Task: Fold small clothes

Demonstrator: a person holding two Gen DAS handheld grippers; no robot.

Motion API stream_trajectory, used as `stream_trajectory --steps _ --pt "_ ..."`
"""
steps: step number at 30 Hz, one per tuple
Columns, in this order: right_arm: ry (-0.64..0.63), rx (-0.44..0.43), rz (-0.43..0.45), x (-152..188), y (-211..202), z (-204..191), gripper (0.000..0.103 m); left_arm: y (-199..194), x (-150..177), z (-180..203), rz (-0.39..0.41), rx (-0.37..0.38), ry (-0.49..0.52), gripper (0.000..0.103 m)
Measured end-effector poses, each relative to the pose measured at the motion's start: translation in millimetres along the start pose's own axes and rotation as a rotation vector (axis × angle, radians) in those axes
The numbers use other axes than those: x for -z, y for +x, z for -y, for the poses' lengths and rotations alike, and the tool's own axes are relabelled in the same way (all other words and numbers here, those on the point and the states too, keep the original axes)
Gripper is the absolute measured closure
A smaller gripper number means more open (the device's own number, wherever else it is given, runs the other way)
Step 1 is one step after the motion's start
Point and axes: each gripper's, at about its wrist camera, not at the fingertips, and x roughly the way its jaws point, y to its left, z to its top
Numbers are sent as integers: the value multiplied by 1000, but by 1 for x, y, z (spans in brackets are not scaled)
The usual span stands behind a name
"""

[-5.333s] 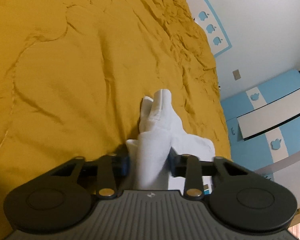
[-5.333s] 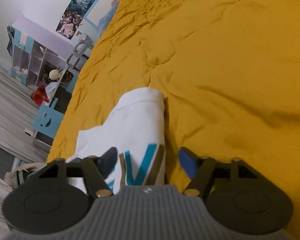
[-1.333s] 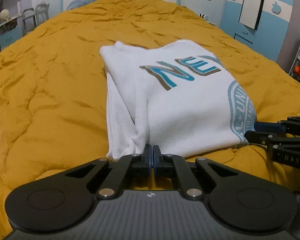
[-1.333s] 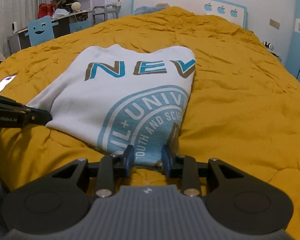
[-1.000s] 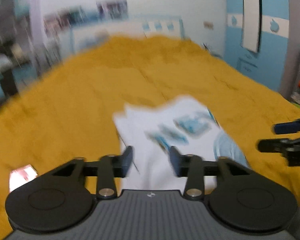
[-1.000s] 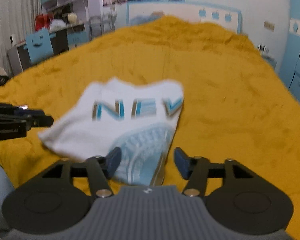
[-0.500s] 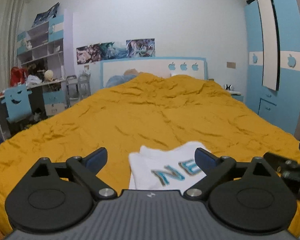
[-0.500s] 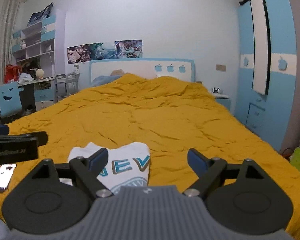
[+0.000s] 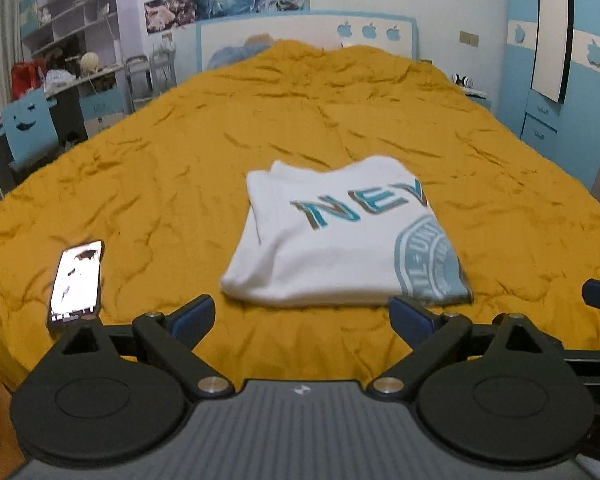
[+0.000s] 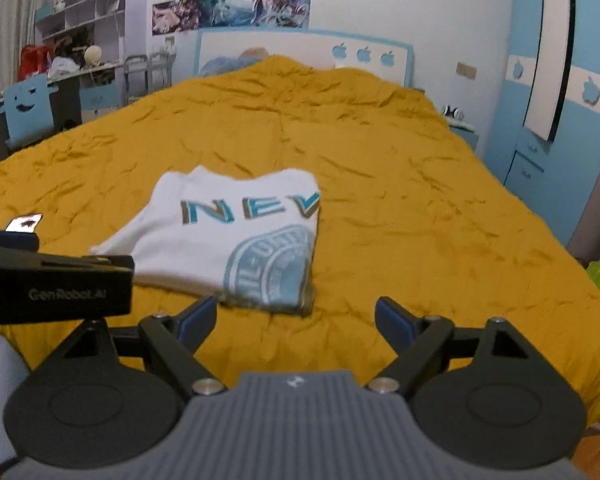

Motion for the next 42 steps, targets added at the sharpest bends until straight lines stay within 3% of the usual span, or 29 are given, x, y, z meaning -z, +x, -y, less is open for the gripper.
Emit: stream_trajectory --steps 10,42 --pt "75 -10 -32 6 4 16 21 2 6 2 -31 -13 -9 0" --pt "86 -1 -3 5 0 19 21 -6 4 -3 5 -21 12 0"
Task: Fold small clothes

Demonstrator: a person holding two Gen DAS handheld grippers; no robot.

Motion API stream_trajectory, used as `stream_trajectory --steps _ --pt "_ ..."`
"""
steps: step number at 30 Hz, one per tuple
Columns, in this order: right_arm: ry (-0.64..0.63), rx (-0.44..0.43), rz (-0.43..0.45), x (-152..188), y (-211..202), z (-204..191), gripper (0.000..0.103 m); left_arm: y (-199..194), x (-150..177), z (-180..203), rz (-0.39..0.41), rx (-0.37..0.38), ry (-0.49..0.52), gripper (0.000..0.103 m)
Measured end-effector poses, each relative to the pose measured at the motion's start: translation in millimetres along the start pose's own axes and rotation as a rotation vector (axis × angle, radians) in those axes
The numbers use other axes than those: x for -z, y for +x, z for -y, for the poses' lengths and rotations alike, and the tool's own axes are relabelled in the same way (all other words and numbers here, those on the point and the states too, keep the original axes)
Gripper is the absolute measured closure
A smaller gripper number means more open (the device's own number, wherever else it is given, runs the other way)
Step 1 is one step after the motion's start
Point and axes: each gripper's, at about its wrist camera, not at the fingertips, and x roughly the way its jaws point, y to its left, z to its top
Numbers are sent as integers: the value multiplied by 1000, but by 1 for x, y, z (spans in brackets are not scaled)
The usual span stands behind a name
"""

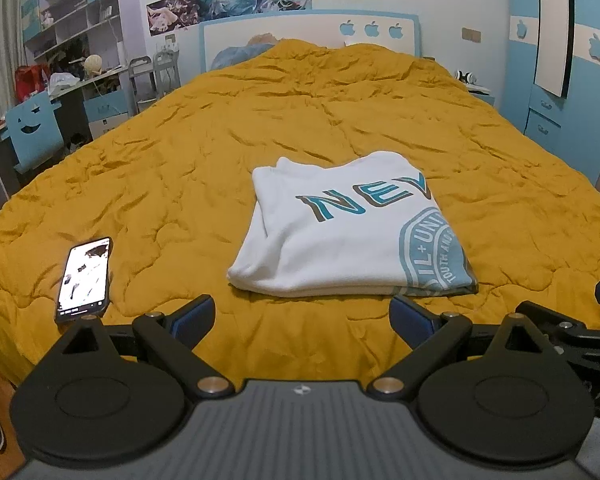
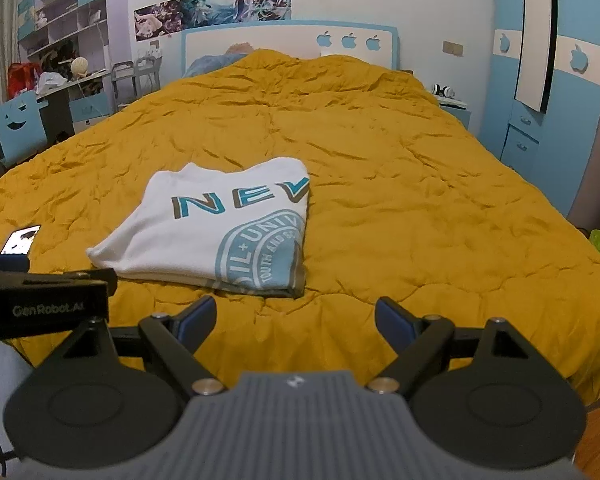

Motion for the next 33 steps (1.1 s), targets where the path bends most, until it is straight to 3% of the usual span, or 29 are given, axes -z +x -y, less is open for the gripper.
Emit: stream_trajectory --steps 33 --pt "4 15 73 -9 -18 3 21 -14 -14 -6 108 -25 21 0"
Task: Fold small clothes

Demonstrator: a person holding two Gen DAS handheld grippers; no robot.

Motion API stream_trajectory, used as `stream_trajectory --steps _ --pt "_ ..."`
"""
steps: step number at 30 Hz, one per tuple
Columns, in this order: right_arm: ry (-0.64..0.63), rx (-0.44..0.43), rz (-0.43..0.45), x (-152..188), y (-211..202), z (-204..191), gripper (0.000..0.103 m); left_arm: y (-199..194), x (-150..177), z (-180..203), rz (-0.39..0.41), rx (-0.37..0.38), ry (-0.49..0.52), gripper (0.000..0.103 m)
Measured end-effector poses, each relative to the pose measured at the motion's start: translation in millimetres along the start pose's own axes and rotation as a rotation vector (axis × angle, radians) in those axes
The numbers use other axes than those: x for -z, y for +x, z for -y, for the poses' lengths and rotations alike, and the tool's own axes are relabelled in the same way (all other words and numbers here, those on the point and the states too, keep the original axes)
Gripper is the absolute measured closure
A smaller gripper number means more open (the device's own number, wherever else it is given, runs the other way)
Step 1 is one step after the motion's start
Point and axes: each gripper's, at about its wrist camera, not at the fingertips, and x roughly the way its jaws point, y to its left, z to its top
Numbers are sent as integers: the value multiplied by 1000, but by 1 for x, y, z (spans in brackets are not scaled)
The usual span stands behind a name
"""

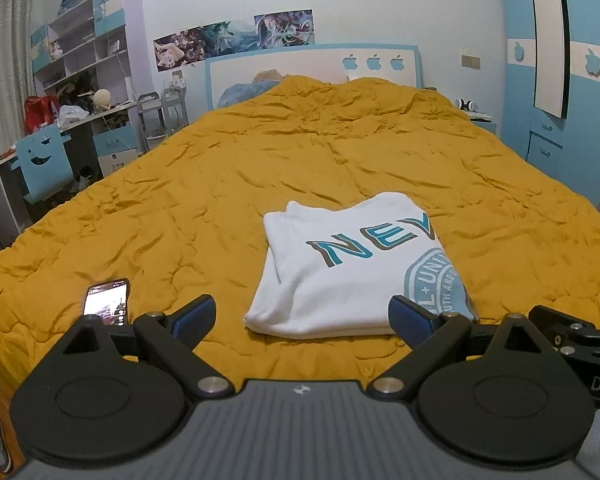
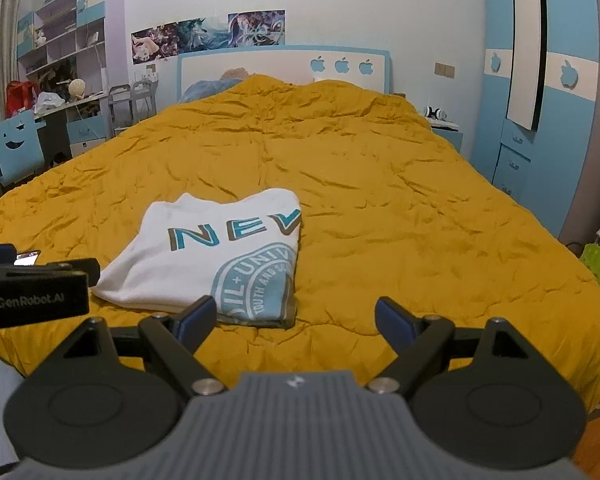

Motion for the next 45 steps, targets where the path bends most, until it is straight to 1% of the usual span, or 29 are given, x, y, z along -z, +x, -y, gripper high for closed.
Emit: stream_trajectory --steps 31,45 --pt "8 9 17 -7 -8 4 21 -1 -3 -4 -10 4 1 0" --pt "16 11 17 -6 -8 4 21 0 3 -8 -14 6 1 0"
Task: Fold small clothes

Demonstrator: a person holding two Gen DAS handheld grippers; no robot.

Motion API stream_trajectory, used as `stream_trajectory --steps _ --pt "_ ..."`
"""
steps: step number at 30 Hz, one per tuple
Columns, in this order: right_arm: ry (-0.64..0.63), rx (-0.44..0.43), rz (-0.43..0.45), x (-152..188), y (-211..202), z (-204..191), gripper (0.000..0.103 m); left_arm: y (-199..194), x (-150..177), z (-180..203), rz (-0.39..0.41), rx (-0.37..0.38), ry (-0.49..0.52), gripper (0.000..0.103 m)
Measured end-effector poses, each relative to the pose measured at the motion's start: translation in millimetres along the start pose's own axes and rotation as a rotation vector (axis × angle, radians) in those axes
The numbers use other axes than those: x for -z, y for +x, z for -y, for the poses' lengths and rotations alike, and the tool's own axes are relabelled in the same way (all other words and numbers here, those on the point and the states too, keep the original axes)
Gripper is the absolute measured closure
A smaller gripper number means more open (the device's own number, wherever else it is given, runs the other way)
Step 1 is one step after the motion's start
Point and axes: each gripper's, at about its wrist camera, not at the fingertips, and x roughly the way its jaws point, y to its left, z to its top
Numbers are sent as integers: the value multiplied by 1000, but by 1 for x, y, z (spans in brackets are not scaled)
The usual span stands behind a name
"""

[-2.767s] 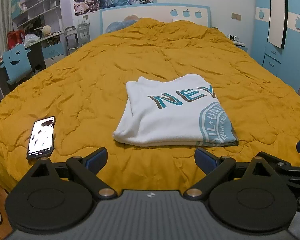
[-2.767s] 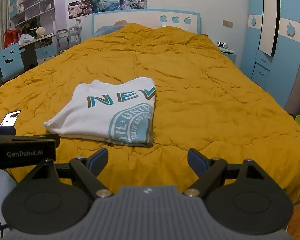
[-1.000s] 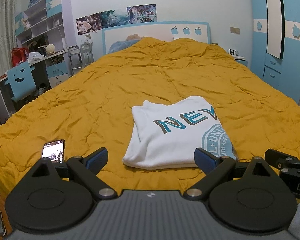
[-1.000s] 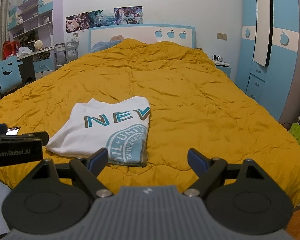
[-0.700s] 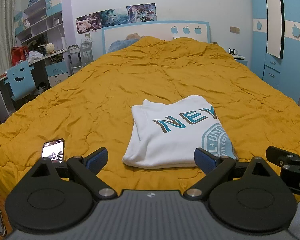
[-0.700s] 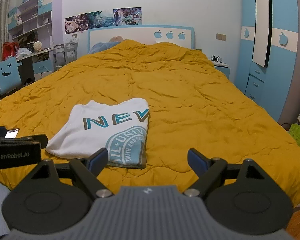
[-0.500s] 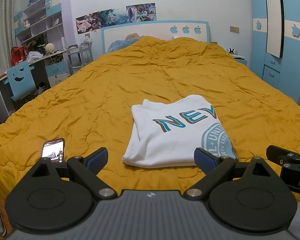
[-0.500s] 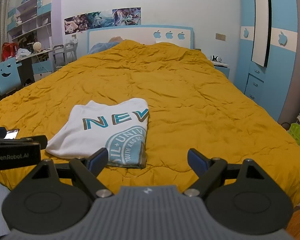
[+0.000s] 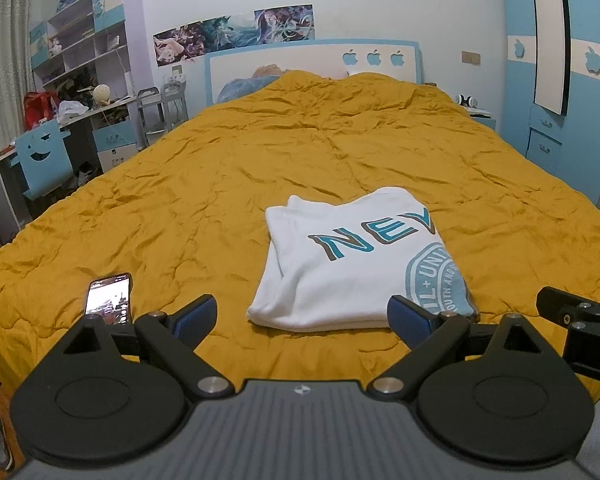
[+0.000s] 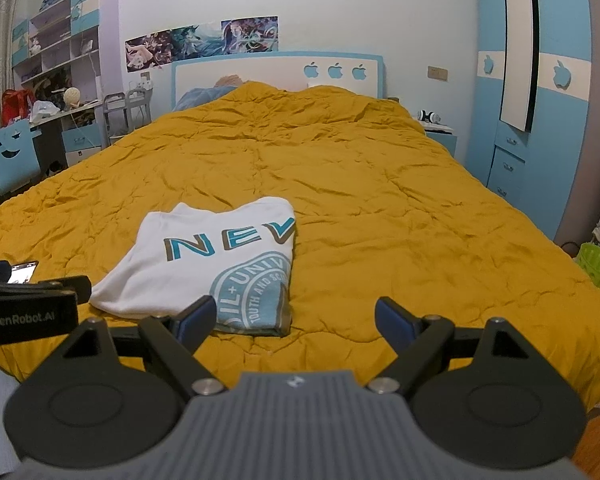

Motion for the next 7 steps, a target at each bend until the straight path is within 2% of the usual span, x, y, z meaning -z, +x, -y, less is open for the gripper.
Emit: stream_trajectory --steps 7 --pt "2 1 -1 2 -1 -2 21 -2 2 -2 0 7 11 0"
